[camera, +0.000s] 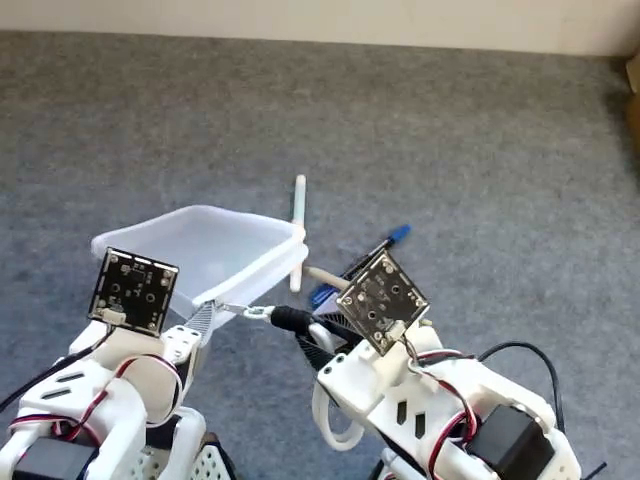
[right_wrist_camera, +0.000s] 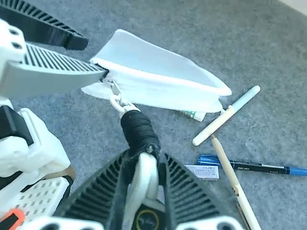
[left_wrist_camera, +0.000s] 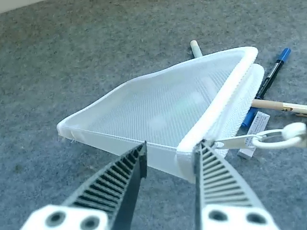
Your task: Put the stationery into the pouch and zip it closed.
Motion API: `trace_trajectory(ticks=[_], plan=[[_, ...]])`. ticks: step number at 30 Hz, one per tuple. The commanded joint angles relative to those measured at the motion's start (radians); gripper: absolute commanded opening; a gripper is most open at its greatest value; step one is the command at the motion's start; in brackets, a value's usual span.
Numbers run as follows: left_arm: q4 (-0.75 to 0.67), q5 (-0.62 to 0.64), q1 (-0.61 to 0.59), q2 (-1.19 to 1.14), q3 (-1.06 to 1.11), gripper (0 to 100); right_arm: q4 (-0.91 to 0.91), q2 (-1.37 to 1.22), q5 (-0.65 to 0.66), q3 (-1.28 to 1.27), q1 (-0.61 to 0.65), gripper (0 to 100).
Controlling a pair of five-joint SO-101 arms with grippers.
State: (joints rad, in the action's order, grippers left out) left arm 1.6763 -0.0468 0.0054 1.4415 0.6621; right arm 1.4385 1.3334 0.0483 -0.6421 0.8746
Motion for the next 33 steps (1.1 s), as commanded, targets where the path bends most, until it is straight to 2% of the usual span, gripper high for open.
trace_trajectory(ticks=[1, 7, 16, 20, 31, 33], plan=[[0.034, -0.091, -0.024, -0.016, 0.002, 14, 0.016, 0.025, 0.003, 0.082, -0.010, 0.4], [0.034, -0.158, -0.024, -0.018, 0.002, 5, 0.016, 0.025, 0.002, 0.081, 0.051, 0.4], [0.026, -0.158, -0.027, -0.018, 0.085, 5, 0.013, 0.025, 0.002, 0.077, 0.051, 0.4], [0.026, -0.158, -0.024, -0.018, 0.088, 0, 0.013, 0.025, 0.002, 0.077, 0.051, 0.4], [0.026, -0.155, -0.030, -0.018, 0.085, 1, 0.012, 0.025, 0.002, 0.077, 0.047, 0.4], [0.026, -0.155, -0.030, -0.018, 0.085, 1, 0.012, 0.025, 0.002, 0.077, 0.015, 0.4]])
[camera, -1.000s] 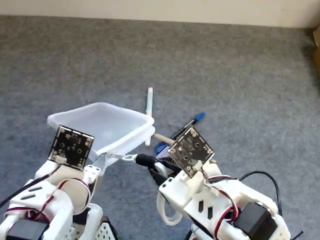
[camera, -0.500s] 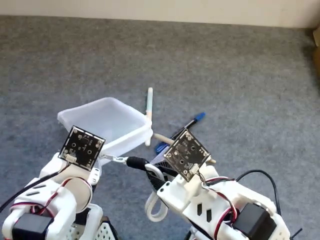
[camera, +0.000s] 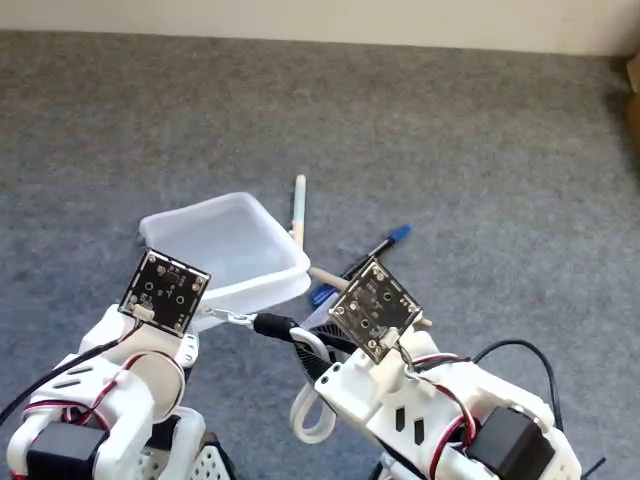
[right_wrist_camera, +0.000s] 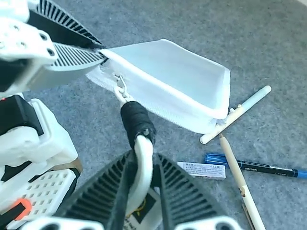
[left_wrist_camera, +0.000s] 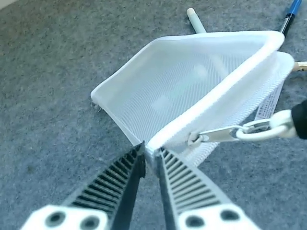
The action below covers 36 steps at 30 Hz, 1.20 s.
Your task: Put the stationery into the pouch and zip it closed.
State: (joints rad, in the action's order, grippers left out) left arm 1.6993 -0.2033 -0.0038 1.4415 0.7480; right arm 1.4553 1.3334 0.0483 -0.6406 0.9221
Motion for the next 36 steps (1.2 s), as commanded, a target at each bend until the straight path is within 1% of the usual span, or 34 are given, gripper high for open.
trace_trajectory(ticks=[1, 3, 5, 8, 11, 18, 21, 28, 33, 36], plan=[[0.003, 0.002, -0.021, -0.018, -0.001, 1, -0.005, 0.025, 0.006, 0.074, -0.059, 0.4], [0.003, 0.000, -0.025, -0.018, -0.002, 1, -0.004, 0.025, 0.009, 0.074, -0.102, 0.4], [0.003, -0.002, -0.056, -0.018, -0.002, 1, 0.001, 0.025, 0.009, 0.074, -0.119, 0.4], [0.003, -0.002, -0.085, -0.018, -0.002, 1, 0.001, 0.025, 0.009, 0.076, -0.124, 0.4], [0.003, -0.002, -0.085, -0.018, -0.002, 1, 0.002, 0.025, 0.009, 0.074, -0.124, 0.4], [0.003, -0.002, -0.085, -0.018, 0.004, 1, 0.093, 0.025, 0.008, 0.081, -0.125, 0.4], [0.003, -0.002, -0.085, -0.018, 0.004, 1, 0.101, 0.025, 0.008, 0.081, -0.130, 0.4], [0.003, -0.002, -0.096, -0.018, 0.005, 1, 0.101, 0.025, 0.011, 0.074, -0.282, 0.4], [0.003, -0.002, -0.096, -0.018, 0.005, 1, 0.101, 0.025, 0.061, 0.074, -0.298, 0.4], [0.003, -0.002, -0.096, -0.018, 0.005, 1, 0.101, 0.025, 0.061, 0.074, -0.298, 0.4]])
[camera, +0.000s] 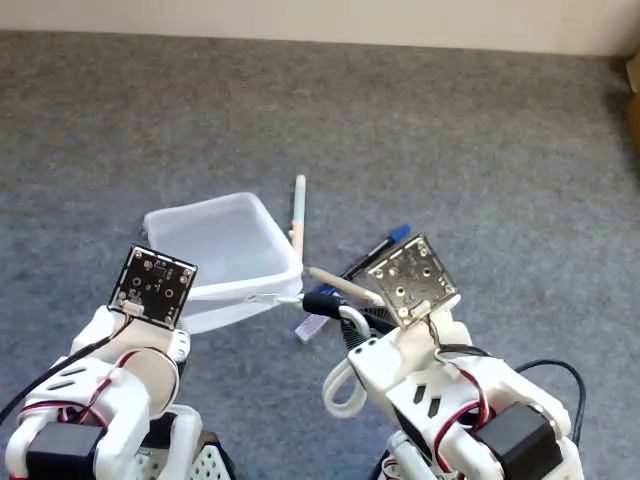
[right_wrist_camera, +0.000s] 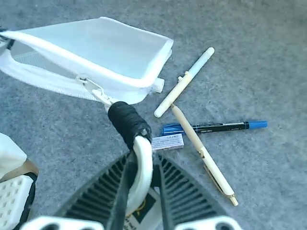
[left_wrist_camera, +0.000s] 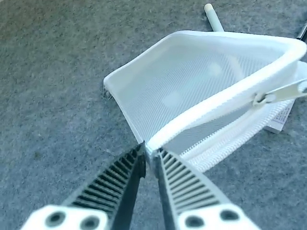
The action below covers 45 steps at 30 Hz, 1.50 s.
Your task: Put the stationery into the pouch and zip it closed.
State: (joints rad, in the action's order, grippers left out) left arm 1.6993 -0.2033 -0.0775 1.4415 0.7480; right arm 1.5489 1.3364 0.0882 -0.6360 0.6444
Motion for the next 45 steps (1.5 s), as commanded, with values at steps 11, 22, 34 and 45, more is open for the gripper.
trace_trajectory(ticks=[11, 22, 34, 45], plan=[[0.003, -0.002, -0.065, -0.018, 0.005, 1, 0.007, 0.016, 0.026, 0.065, -0.197, 0.4], [0.003, -0.002, -0.064, -0.018, 0.005, 1, 0.008, 0.015, 0.075, 0.065, -0.231, 2.5], [0.003, -0.002, -0.065, -0.018, 0.004, 1, 0.067, -0.002, 0.074, 0.068, -0.234, 15.2], [0.003, 0.002, -0.067, -0.018, 0.001, 1, 0.044, -0.305, 0.080, 0.074, -0.395, 15.2]])
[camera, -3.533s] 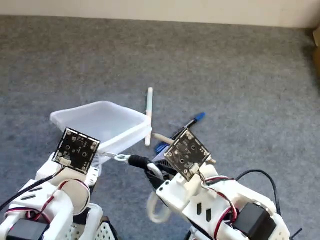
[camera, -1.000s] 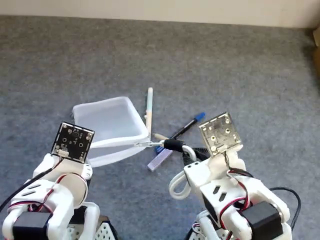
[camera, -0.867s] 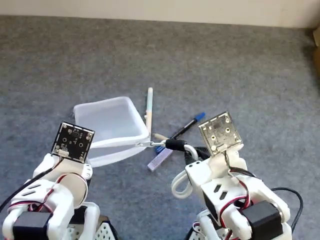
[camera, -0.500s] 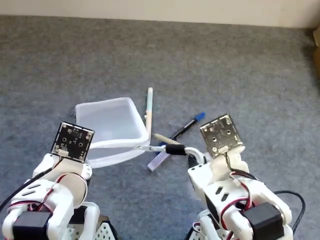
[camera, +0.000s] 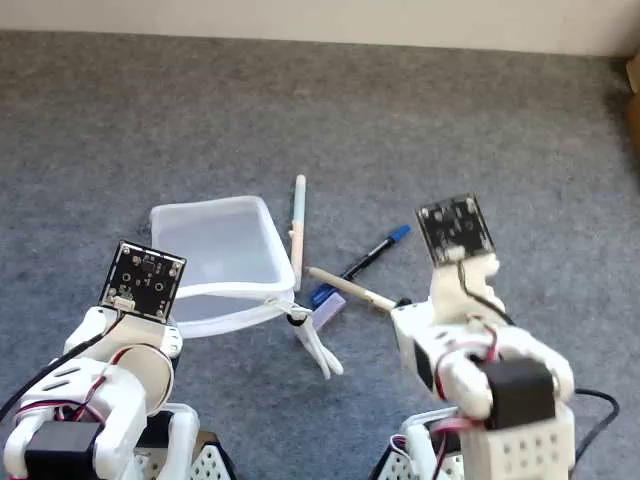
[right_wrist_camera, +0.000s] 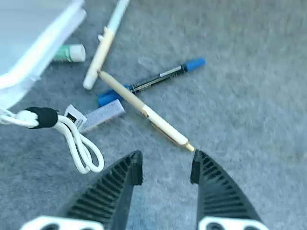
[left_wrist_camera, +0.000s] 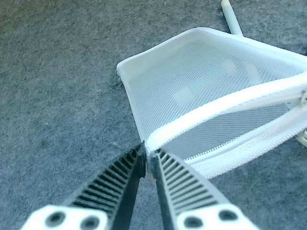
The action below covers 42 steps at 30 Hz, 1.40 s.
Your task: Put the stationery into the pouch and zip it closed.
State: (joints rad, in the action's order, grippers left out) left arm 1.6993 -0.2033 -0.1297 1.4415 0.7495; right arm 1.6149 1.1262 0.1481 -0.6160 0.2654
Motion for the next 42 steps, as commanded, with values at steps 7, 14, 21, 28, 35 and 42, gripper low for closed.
trace_trajectory(ticks=[7, 14, 21, 28, 35, 42], plan=[[0.003, 0.000, -0.062, -0.018, -0.002, 1, -0.255, -0.114, 0.023, -0.110, 0.016, 15.2], [0.005, 0.002, -0.064, -0.018, -0.002, 1, -0.484, -0.117, 0.023, -0.317, 0.113, 15.2], [0.005, 0.002, -0.064, -0.018, 0.001, 1, -0.596, -0.120, 0.023, -0.406, 0.127, 15.2], [0.005, 0.002, -0.064, -0.013, 0.001, 1, -0.687, -0.120, 0.044, -0.483, 0.127, 15.2], [0.003, 0.002, -0.062, -0.013, 0.002, 1, -0.705, -0.122, 0.123, -0.512, 0.127, 15.2], [0.003, 0.002, -0.062, -0.012, 0.004, 1, -0.704, -0.291, 0.121, -0.492, 0.120, 15.2]])
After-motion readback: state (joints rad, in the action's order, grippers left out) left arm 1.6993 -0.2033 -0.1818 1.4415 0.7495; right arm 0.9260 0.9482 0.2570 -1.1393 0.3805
